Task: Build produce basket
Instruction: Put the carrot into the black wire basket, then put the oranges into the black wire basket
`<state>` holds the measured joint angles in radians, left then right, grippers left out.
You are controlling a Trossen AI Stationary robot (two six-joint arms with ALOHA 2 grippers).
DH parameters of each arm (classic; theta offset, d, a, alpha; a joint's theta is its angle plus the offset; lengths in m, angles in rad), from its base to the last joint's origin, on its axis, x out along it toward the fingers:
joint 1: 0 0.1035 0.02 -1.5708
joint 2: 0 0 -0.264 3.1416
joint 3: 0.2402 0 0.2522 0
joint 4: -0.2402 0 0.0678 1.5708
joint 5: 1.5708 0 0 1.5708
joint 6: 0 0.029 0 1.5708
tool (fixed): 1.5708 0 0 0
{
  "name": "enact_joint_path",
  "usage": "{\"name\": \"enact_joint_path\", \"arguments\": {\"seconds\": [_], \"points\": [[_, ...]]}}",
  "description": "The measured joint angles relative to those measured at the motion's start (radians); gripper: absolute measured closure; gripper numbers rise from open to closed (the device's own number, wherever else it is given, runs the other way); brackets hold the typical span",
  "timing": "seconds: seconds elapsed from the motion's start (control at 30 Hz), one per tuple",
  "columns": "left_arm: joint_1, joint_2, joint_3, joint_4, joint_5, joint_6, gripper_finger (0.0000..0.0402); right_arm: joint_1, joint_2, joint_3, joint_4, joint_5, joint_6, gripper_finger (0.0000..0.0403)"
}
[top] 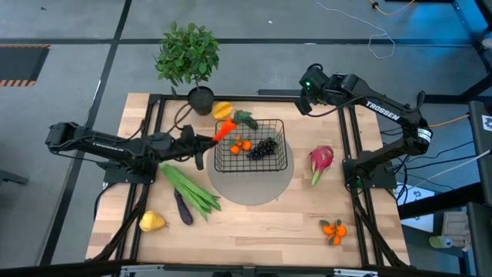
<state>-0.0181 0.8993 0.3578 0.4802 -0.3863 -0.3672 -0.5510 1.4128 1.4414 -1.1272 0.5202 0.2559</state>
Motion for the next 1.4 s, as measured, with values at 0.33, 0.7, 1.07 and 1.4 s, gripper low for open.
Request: {"name": "enact_joint_path", "arguments": {"seconds": [0.33,0.7,1.07,1.4], "points": [[0.040,0.255,0.299,-0.362,0.066,0.118,0.0396,0.000,0.000,0.000,0.001,0.000,0.001,0.0374],[0.048,0.414,0.459,-0.459,0.103,0.135,0.0278,0.000,0.000,0.000,-0.011,0.000,-0.002,0.0374],[0.021,0.348,0.466,-0.605,0.207,0.110,0.0267,0.000,0.000,0.000,-0.022,0.000,-0.003,0.0374],[0.027,0.207,0.466,-0.816,-0.062,0.055,0.0267,0.012,-0.010,0.000,-0.125,-0.241,0.041,0.0374]]}}
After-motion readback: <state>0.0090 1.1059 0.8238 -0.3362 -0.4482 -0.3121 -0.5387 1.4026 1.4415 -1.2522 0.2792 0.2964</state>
